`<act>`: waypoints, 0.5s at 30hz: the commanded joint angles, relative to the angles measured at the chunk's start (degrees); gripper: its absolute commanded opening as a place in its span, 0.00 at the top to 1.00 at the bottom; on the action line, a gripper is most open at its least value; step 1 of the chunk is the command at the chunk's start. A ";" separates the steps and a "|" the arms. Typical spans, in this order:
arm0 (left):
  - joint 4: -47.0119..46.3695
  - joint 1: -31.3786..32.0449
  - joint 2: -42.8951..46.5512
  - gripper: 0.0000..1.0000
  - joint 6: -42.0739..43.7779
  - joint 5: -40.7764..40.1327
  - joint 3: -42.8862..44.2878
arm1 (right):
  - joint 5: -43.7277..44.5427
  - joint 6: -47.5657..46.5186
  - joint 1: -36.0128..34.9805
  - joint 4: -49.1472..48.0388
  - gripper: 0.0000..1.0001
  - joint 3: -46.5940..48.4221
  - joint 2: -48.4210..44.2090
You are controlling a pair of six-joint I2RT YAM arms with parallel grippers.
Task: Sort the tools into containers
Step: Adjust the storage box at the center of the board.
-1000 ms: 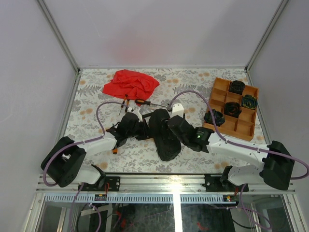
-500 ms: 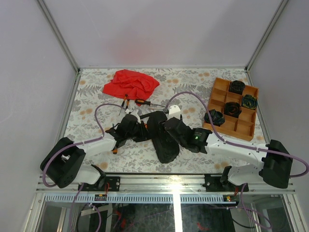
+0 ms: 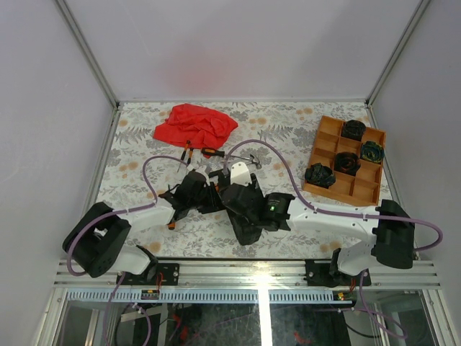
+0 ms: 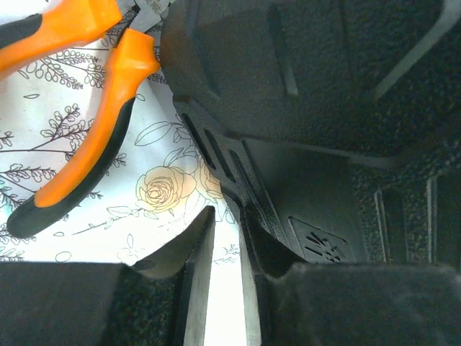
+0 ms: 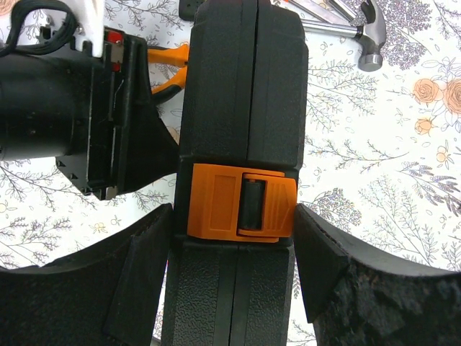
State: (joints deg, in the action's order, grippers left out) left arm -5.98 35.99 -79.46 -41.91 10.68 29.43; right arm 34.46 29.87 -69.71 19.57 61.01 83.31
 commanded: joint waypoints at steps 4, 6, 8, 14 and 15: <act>-1.40 0.31 -1.93 0.76 0.43 -1.86 -1.37 | -2.73 2.19 -3.23 0.21 0.68 4.07 1.66; -1.39 0.27 -1.83 0.74 0.35 -2.03 -1.39 | -3.14 1.80 -3.26 -0.54 0.66 3.93 1.24; -1.38 0.31 -1.97 0.74 0.34 -2.19 -1.35 | -4.26 0.98 -3.24 -1.44 0.64 3.94 0.64; -1.39 0.31 -1.97 0.74 0.40 -2.31 -1.32 | -4.45 0.72 -3.26 -3.40 0.56 3.02 -2.30; -1.36 0.31 -1.95 0.74 0.42 -2.26 -1.35 | -4.02 0.82 -3.24 -3.28 0.55 2.90 -2.68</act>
State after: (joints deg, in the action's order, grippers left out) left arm -6.28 35.99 -81.17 -42.11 9.41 28.38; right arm 31.24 30.50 -72.53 16.95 63.64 82.94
